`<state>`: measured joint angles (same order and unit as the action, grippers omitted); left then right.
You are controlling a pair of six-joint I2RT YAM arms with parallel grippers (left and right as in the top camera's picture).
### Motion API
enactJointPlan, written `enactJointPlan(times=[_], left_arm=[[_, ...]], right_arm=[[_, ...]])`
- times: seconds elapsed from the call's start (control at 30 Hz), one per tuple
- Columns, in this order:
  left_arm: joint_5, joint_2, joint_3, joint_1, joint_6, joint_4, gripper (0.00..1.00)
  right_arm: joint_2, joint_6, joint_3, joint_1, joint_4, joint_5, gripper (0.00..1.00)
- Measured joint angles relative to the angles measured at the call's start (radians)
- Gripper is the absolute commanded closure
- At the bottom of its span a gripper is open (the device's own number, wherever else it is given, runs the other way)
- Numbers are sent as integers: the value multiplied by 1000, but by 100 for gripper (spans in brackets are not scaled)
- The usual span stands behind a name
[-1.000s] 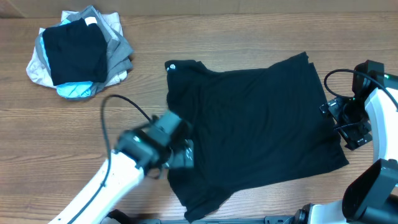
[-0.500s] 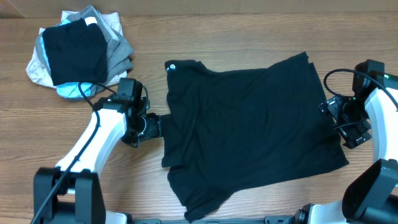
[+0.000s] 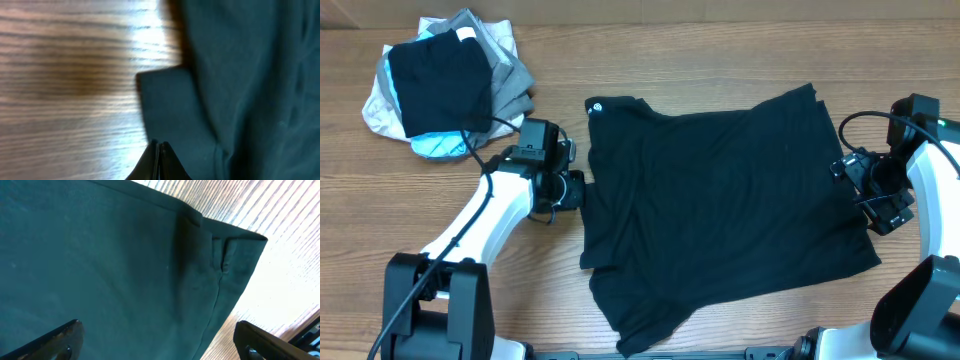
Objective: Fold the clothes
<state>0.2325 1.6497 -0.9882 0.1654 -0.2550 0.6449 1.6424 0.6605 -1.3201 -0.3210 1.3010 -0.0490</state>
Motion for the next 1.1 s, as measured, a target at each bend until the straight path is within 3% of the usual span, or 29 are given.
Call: enactJointPlan(times=[1.1], left_arm=[[167, 260, -61, 8, -35, -274, 96]], right_arm=[[0, -7, 0, 0, -2, 1, 0]])
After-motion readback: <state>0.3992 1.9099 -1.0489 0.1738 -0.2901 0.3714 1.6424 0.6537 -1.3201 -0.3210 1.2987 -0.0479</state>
